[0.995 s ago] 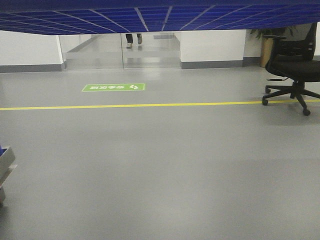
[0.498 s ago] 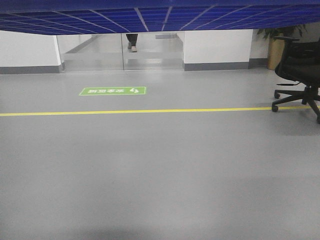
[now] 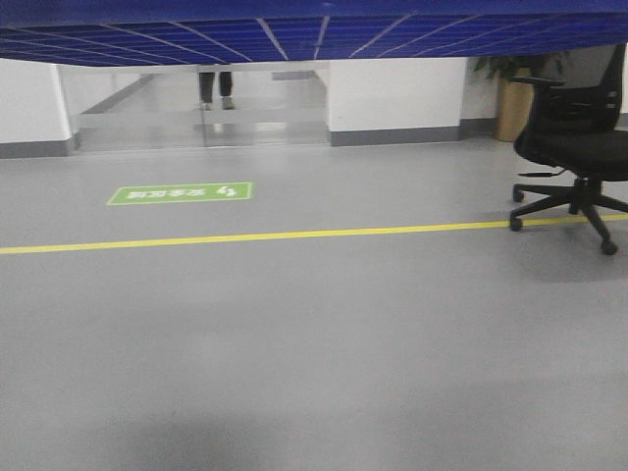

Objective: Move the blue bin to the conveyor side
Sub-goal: 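Hold the blue bin with both grippers while driving away from the shelf, then hold the blue bin while driving up to the red conveyor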

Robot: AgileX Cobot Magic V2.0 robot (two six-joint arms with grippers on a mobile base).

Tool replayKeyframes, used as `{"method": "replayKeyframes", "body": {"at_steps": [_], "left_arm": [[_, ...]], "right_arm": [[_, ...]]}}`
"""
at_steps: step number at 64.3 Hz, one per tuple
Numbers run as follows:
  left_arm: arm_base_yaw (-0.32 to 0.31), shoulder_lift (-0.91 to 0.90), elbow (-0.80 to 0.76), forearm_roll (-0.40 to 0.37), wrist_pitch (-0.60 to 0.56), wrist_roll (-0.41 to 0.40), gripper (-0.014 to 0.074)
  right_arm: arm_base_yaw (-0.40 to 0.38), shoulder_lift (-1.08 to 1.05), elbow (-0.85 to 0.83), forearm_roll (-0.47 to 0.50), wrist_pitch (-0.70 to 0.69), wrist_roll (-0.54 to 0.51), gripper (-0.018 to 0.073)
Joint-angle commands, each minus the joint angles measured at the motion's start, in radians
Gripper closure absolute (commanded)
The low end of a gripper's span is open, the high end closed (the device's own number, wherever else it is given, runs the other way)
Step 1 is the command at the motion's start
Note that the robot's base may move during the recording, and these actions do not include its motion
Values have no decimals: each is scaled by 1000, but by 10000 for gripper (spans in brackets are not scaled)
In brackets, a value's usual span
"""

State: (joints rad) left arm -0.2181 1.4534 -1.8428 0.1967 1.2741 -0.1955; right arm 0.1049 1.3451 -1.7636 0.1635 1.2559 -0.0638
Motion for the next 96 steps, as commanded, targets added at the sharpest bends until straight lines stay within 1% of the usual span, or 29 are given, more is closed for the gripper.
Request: {"method": "replayKeyframes", "body": {"at_steps": [1, 13, 32, 62, 84, 96], "left_arm": [[-7, -29, -15, 18, -97, 10, 605], [-7, -29, -15, 20, -97, 10, 605], [-7, -29, -15, 26, -97, 10, 605], [-7, -29, -15, 49, -97, 10, 605], [-7, -29, -15, 124, -97, 10, 605], [-7, -29, -15, 177, -101, 10, 605]], "right_arm": [[-2, -23, -16, 2, -96, -15, 639], [-2, -23, -16, 2, -107, -15, 639], [-2, -23, -16, 2, -195, -15, 639], [-2, -23, -16, 2, -195, -15, 639], [-2, -23, -16, 2, -195, -15, 639], [-2, -23, -16, 2, -195, -15, 639]]}}
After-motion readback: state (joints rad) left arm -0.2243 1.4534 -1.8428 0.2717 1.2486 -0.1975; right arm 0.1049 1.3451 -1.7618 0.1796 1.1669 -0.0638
